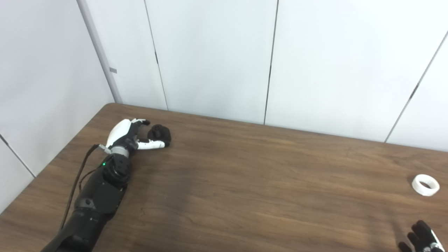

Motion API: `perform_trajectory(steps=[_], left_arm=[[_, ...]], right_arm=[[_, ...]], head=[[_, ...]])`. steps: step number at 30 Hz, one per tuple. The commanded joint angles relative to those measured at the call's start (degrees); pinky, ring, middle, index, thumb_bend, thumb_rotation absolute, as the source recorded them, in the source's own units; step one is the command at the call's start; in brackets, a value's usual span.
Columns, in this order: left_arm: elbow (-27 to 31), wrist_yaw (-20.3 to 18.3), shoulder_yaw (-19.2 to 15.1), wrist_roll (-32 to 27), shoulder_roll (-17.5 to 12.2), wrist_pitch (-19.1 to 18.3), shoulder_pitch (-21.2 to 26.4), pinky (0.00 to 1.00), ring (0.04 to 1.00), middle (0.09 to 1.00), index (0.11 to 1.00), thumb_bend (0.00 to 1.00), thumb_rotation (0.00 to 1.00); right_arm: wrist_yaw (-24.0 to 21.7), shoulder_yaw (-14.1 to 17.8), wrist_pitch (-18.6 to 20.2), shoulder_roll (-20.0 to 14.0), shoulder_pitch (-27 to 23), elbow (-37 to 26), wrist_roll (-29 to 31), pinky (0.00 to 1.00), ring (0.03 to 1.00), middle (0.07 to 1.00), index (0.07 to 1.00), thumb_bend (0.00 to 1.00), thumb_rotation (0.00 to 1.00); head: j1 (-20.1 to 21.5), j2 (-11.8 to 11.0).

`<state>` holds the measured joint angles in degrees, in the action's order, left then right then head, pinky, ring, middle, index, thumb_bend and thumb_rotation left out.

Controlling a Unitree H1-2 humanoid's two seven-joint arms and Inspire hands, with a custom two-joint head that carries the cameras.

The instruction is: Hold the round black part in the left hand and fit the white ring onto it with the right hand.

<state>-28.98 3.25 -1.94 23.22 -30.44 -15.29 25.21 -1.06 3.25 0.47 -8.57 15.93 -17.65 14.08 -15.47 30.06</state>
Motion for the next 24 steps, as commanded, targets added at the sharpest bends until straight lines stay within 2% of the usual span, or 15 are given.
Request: perform_trajectory(steps=[1, 13, 24], left_arm=[[0.02, 1.14, -0.29, -0.35, -0.95, 0.86, 3.79, 1.00, 1.000, 0.972, 0.841, 1.00, 0.39], [-3.62, 2.12, 2.74, 0.04, -0.95, 1.74, 5.60, 1.00, 1.000, 0.979, 0.832, 1.00, 0.38], [-4.52, 3.44, 3.06, -0.03, -0.99, 1.81, 5.58, 1.00, 1.000, 0.974, 0.816, 1.00, 0.38]], right_arm=[[-0.37, -0.31, 0.72, 1.37, -0.32, -0.32, -0.20, 1.00, 0.967, 0.957, 0.930, 0.60, 0.90], [-0.34, -0.39, 0.71, 1.47, 0.00, -0.64, -0.24, 1.00, 0.972, 0.965, 0.945, 0.57, 0.91], [-0.38, -0.33, 0.71, 1.32, 0.04, -0.79, -0.27, 1.00, 0.977, 0.970, 0.948, 0.55, 0.93]], head=[[-0.05, 0.02], [-0.01, 0.29], [-0.33, 0.64]])
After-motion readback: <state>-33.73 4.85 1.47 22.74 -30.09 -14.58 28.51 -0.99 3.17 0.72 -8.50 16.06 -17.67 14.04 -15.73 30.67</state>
